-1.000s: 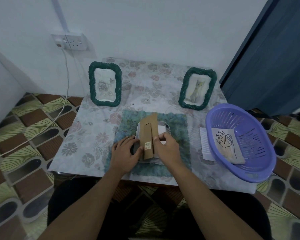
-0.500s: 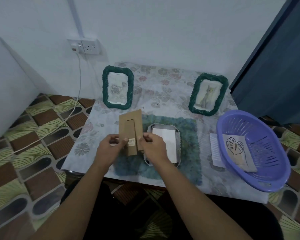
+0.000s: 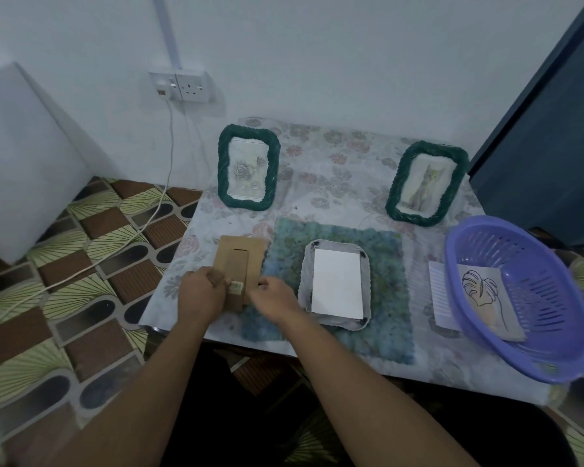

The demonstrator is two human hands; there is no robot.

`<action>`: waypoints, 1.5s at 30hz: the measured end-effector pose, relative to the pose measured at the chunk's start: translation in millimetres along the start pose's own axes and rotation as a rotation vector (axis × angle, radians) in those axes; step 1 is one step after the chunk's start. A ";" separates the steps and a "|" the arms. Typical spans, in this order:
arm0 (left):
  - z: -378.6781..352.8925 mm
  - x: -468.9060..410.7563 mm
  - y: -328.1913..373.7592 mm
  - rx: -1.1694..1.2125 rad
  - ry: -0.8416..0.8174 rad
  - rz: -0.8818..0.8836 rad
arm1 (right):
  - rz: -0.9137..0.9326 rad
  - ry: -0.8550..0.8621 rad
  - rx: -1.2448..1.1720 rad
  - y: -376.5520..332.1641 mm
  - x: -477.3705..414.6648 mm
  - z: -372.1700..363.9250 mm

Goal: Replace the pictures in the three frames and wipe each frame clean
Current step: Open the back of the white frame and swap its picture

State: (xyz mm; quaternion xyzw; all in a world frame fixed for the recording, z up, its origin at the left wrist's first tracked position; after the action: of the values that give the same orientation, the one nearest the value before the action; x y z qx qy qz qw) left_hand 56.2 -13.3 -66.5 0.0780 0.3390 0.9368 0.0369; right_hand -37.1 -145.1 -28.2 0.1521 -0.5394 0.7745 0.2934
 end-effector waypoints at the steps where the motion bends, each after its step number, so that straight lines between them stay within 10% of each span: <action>1: -0.7 0.0 0.1 -0.023 0.006 -0.008 | 0.012 0.015 0.028 5.2 -9.9 -4.8; 16: -1.6 20.2 34.8 -0.425 0.097 -0.277 | 0.107 -0.092 0.214 -2.5 8.1 17.5; 30: -58.7 60.0 124.1 -0.161 -0.308 -0.333 | 0.153 0.364 -0.054 55.0 35.3 116.6; 45: -95.6 82.1 128.7 -0.432 -0.230 -0.258 | 0.000 0.458 0.489 124.7 28.8 135.6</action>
State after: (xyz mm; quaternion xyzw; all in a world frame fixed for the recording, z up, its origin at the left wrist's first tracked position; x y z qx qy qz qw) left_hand -43.2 -162.2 -46.5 0.1301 0.1324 0.9599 0.2099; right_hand -147.7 -292.8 -55.0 0.0400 -0.2576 0.8951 0.3617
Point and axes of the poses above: each hand's wrist, its own x-axis away from the middle knuckle, its own z-axis out of the back of the hand, y = z × x, the point moved 3 cm from there along -x, towards the middle knuckle, and after that the axes turned 2 degrees about x, right-handed, at the moved point
